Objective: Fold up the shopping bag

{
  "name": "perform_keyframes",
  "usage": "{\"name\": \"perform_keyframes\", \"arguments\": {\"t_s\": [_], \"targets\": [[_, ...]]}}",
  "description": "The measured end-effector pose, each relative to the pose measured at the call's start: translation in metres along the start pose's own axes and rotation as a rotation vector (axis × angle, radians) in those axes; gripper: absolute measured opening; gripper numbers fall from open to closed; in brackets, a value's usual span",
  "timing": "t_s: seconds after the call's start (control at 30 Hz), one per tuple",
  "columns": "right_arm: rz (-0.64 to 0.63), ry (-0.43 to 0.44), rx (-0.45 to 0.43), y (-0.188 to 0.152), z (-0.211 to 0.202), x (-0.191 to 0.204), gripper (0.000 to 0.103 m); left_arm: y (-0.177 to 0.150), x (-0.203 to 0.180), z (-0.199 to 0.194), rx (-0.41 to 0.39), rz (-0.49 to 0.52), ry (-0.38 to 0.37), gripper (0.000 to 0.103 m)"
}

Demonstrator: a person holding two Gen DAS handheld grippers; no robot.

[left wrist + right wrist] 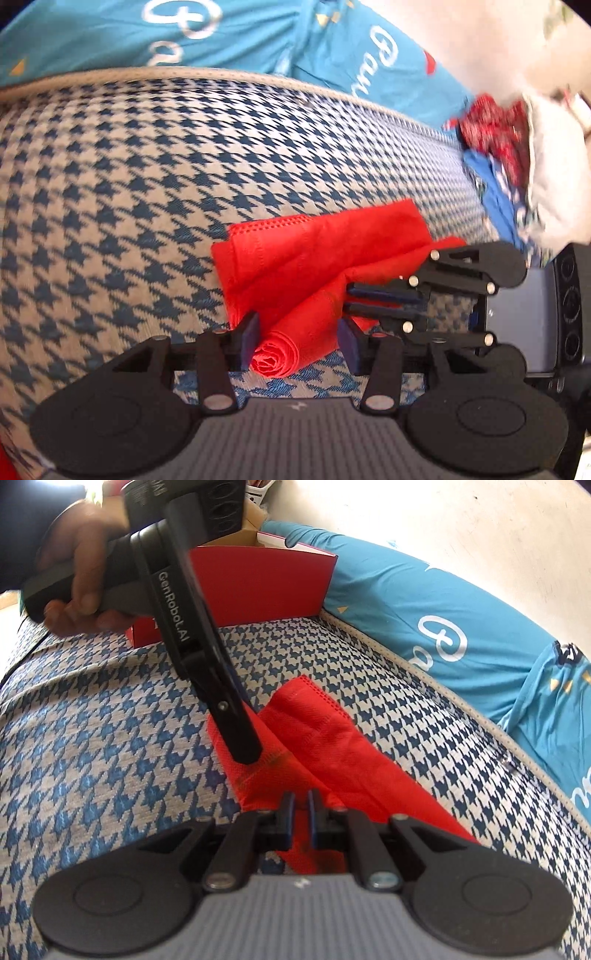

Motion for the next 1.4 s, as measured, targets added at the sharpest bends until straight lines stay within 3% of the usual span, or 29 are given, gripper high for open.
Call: {"name": "perform_keyframes", "arguments": {"t_s": [0.17,0.33,0.43,0.63,0.83,0.97,1.1,1.23,1.4], "targets": [[0.011,-0.001,0.009,0.001,0.002,0.0,0.007,-0.002,0.007,-0.002,-0.039,-0.124,-0.004,0.045],[0.022,0.007,0.012,0.001,0.001,-0.001,0.007,-0.004,-0.003,0.004,-0.026,-0.054,0.086,0.046],[0.028,0.009,0.016,0.001,0.002,-0.002,0.007,-0.004,-0.005,0.003,-0.043,-0.066,0.118,0.046],[0.042,0.009,0.021,0.001,0.004,-0.003,0.007,-0.013,0.016,-0.008,-0.142,-0.28,0.044,0.046],[0.065,0.011,0.028,0.002,0.005,-0.006,0.007,-0.019,0.011,-0.007,-0.188,-0.202,0.103,0.048],[0.058,0.009,0.027,0.002,0.004,-0.005,0.007,-0.025,-0.001,-0.018,-0.239,-0.112,0.229,0.056],[0.044,0.018,0.023,0.0,0.0,-0.006,0.007,-0.029,-0.014,-0.035,-0.33,-0.053,0.356,0.056],[0.049,0.011,0.025,0.001,0.001,-0.005,0.007,-0.036,-0.039,-0.047,-0.396,0.074,0.262,0.056],[0.049,0.012,0.023,0.0,0.0,-0.003,0.007,-0.034,-0.049,-0.032,-0.365,0.121,0.18,0.056]]}}
Point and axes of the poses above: each gripper's, at about its wrist camera, not at the fingertips, and z roughly the way its jaws point, x to its left, y to its top, the point moved 8 cm from there along z, roughly the way its jaws point, and after that the axes turned 6 degrees about -y, right-handed, at the moved point
